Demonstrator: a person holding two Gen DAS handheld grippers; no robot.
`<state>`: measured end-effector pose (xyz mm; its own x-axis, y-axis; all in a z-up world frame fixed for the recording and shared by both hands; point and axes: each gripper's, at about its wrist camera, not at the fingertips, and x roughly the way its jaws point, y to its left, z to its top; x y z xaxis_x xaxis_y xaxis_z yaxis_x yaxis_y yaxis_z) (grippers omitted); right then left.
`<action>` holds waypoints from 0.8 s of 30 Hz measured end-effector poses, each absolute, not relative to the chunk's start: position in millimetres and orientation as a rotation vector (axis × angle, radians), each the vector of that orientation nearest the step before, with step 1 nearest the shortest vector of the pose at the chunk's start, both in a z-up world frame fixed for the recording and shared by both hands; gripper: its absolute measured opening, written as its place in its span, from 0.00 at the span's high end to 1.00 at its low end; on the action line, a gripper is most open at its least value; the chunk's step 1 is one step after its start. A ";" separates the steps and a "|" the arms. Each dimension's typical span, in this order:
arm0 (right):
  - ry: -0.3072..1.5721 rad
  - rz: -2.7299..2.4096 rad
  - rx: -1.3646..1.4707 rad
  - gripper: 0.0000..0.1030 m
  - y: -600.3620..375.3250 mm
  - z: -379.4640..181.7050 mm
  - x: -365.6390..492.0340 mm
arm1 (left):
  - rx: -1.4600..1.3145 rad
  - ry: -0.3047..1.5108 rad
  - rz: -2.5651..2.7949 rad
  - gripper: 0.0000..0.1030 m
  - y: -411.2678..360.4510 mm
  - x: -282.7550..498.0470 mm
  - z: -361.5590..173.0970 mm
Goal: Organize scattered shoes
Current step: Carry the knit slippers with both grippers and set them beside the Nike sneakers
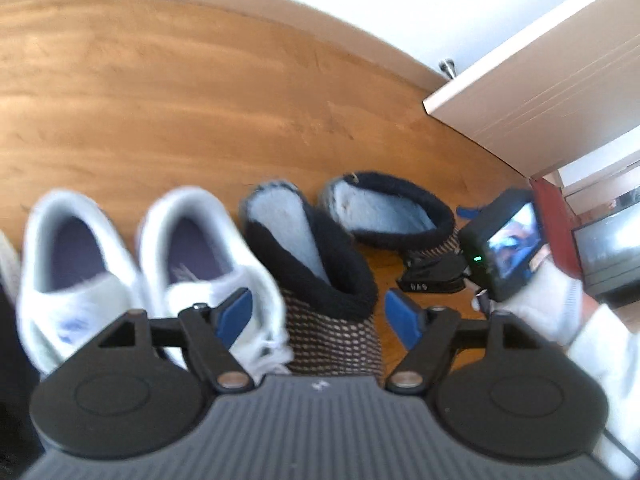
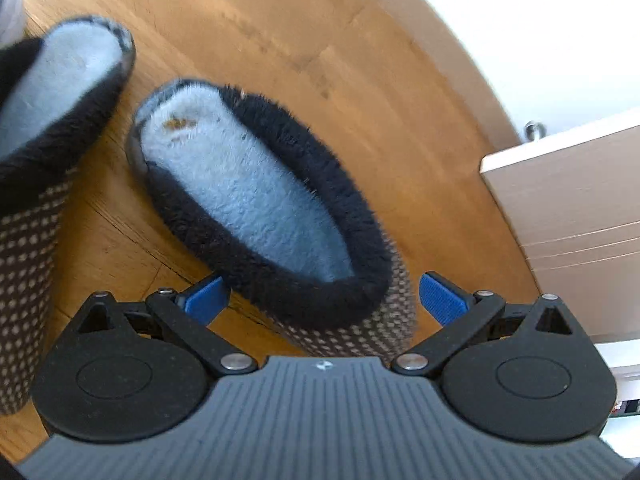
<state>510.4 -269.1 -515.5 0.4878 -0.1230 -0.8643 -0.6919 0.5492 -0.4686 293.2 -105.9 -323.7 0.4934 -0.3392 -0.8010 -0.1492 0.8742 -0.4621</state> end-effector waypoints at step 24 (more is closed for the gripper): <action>1.158 0.387 0.060 0.11 -329.1 -438.3 491.0 | -0.347 1.035 0.029 0.29 -20.0 249.1 -268.7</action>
